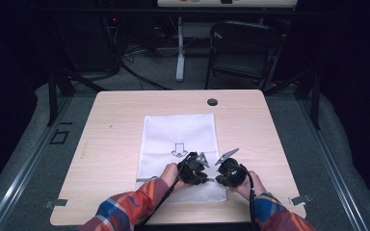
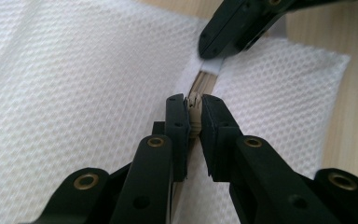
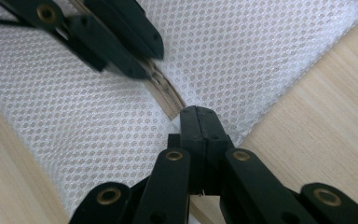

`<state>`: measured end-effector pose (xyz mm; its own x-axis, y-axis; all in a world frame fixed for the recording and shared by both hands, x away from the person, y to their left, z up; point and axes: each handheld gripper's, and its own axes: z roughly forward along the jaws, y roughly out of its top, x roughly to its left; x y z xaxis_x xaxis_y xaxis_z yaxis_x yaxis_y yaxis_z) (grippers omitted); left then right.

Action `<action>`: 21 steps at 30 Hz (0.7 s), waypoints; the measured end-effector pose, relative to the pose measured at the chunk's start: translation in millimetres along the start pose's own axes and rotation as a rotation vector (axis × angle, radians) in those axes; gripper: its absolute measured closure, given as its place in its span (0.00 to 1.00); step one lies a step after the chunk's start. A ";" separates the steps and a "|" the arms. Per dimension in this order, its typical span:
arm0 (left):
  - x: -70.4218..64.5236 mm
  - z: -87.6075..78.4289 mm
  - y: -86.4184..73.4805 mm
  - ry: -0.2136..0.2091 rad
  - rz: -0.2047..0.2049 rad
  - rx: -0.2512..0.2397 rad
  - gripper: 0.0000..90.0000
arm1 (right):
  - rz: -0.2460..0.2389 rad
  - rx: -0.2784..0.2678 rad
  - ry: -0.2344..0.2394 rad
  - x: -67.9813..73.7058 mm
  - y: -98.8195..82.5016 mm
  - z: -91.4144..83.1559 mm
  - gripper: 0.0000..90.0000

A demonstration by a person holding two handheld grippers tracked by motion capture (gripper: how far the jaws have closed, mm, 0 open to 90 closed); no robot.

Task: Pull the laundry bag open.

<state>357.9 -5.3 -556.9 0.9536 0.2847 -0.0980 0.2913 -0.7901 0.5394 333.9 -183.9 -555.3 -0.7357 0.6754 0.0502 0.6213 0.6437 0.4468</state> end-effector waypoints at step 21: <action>6.2 -0.8 -10.5 -0.026 -0.031 -0.022 0.90 | -0.060 -0.091 -0.002 7.7 9.5 2.1 1.00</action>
<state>360.7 5.2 -562.4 0.9458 0.2948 -0.1365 0.3195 -0.7686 0.5543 334.7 -171.8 -552.6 -0.7705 0.6372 0.0190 0.5487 0.6478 0.5285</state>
